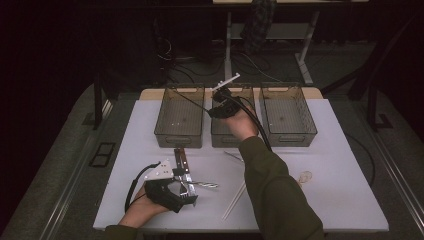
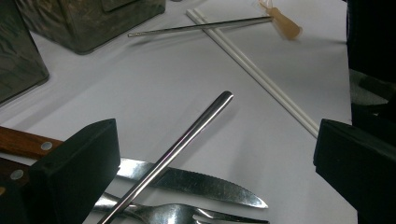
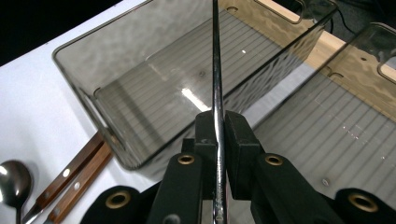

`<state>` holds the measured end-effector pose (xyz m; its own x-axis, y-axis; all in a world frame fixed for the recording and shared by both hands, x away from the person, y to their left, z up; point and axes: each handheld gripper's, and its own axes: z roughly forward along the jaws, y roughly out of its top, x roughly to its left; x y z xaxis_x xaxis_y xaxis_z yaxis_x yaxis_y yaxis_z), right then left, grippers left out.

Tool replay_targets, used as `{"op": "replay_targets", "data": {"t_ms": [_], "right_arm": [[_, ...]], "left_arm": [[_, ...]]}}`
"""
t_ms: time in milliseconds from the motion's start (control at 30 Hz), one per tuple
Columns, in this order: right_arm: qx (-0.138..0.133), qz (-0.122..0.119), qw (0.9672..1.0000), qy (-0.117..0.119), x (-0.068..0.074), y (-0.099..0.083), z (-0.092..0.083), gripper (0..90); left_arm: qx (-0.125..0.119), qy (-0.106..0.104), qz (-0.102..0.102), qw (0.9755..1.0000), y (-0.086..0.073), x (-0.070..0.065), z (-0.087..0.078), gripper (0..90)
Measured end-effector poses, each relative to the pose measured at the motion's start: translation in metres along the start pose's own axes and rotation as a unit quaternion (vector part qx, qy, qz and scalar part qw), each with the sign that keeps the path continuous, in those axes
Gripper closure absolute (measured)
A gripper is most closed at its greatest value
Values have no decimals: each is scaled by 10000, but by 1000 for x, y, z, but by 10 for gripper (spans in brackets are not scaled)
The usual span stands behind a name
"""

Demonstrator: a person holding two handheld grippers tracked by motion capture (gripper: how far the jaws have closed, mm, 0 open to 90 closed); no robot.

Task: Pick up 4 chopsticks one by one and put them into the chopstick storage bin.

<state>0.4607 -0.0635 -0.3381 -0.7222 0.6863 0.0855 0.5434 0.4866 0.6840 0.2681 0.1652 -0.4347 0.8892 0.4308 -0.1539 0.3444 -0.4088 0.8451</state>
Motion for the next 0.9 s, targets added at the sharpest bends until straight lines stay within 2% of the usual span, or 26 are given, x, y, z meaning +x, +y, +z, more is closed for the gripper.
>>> {"op": "replay_targets", "data": {"t_ms": [367,633,833,900], "right_arm": [[311,31,9994,-158,12,23,28,842],[435,97,9985,-325,18,29,46,841],[326,145,9985,-415,21,33,54,840],[233,178,9989,-358,22,34,56,833]], "left_arm": [[-36,-47,-17,10000,0,-1,0,0],[-30,-74,-9,10000,0,-1,1,0],[-18,-105,19,9999,1,-1,2,0],[-22,-108,26,9999,1,0,2,0]]}}
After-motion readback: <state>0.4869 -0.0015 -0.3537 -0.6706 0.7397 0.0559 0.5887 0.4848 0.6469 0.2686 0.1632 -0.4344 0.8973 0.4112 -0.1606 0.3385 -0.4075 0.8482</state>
